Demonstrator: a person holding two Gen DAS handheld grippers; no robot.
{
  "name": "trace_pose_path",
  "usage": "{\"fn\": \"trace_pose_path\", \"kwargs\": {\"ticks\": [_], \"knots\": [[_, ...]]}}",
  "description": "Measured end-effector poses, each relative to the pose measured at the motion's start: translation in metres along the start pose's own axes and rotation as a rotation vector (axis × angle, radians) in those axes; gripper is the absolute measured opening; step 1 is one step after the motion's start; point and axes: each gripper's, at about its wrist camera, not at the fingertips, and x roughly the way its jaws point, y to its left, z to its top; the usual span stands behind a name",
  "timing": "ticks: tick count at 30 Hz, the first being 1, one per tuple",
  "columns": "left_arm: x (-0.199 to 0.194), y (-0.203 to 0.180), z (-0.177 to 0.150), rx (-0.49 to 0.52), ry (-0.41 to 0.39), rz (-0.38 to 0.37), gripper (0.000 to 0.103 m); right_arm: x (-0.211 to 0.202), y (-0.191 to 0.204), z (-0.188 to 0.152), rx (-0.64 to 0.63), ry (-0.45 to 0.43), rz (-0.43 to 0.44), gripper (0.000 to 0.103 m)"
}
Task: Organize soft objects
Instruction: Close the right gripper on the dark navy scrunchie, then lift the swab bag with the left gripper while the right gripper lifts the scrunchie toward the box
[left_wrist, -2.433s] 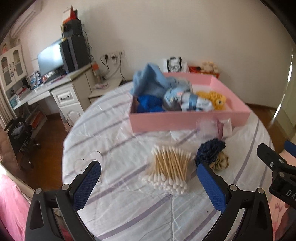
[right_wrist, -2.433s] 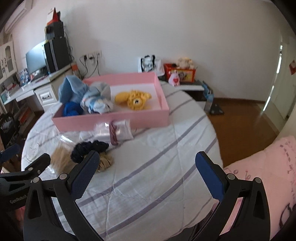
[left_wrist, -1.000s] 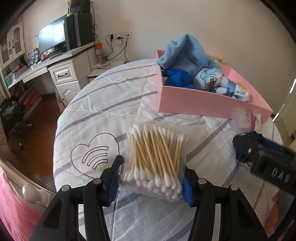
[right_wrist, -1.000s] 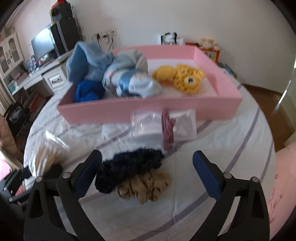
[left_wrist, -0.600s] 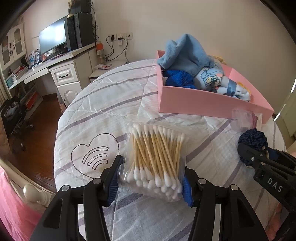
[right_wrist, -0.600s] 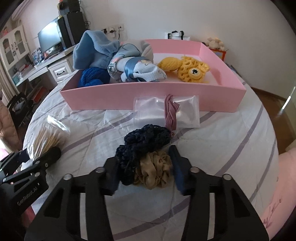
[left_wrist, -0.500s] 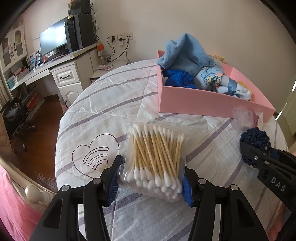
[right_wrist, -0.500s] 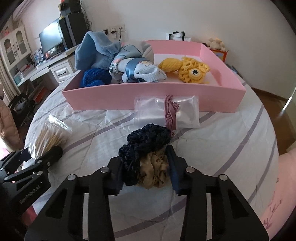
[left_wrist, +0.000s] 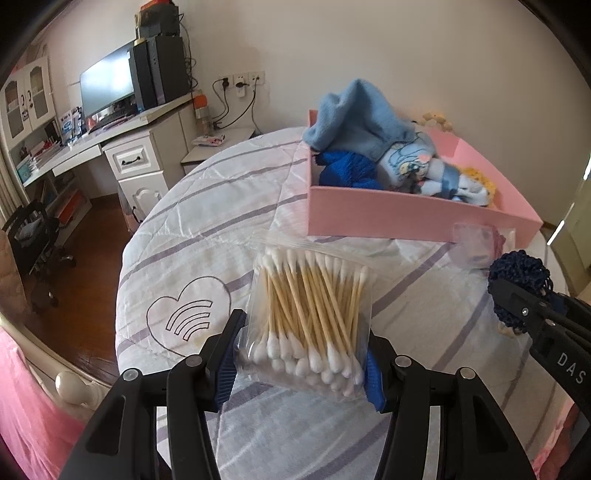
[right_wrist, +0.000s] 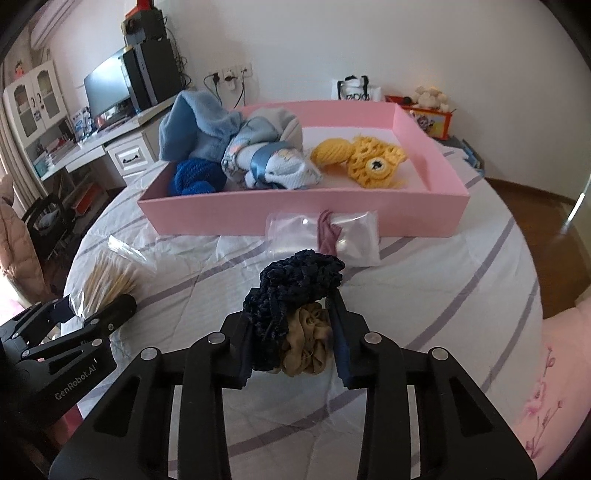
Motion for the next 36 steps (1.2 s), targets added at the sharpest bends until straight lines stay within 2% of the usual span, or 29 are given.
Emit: {"fn": "trace_pose_path", "kwargs": {"ticks": [9, 12, 14, 17, 20, 21, 22, 23, 25, 36], "knots": [[-0.023, -0.019, -0.001, 0.037, -0.042, -0.017, 0.052, -0.020, -0.015, 0.001, 0.029, -0.049, 0.001, 0.032], [-0.027, -0.024, -0.003, 0.045, -0.045, -0.020, 0.052, -0.018, -0.017, 0.000, 0.022, -0.037, 0.002, 0.032], [-0.028, -0.026, -0.004, 0.047, -0.038, -0.024, 0.052, -0.012, -0.017, -0.003, 0.028, -0.012, 0.015, 0.035], [-0.028, -0.027, -0.005, 0.048, -0.031, -0.026, 0.052, -0.001, -0.019, -0.006, 0.043, 0.029, 0.026, 0.046], [-0.027, -0.026, -0.004, 0.046, -0.033, -0.020, 0.052, 0.001, -0.020, -0.003, 0.039, 0.017, -0.001, 0.048], [-0.027, -0.025, -0.003, 0.042, -0.032, -0.018, 0.052, 0.000, -0.021, -0.002, 0.040, 0.012, -0.001, 0.047], [-0.027, -0.025, -0.003, 0.040, -0.031, -0.017, 0.052, -0.001, -0.021, 0.000, 0.042, 0.003, 0.003, 0.043], [-0.026, -0.024, -0.003, 0.039, -0.029, -0.015, 0.052, -0.003, -0.021, 0.001, 0.042, -0.002, 0.007, 0.030], [-0.024, -0.023, -0.002, 0.034, -0.026, -0.010, 0.052, -0.004, -0.021, 0.002, 0.040, -0.004, 0.016, 0.019], [-0.031, -0.021, -0.003, 0.027, -0.043, -0.009, 0.052, -0.032, -0.027, 0.006, 0.071, -0.072, 0.059, 0.014]]}}
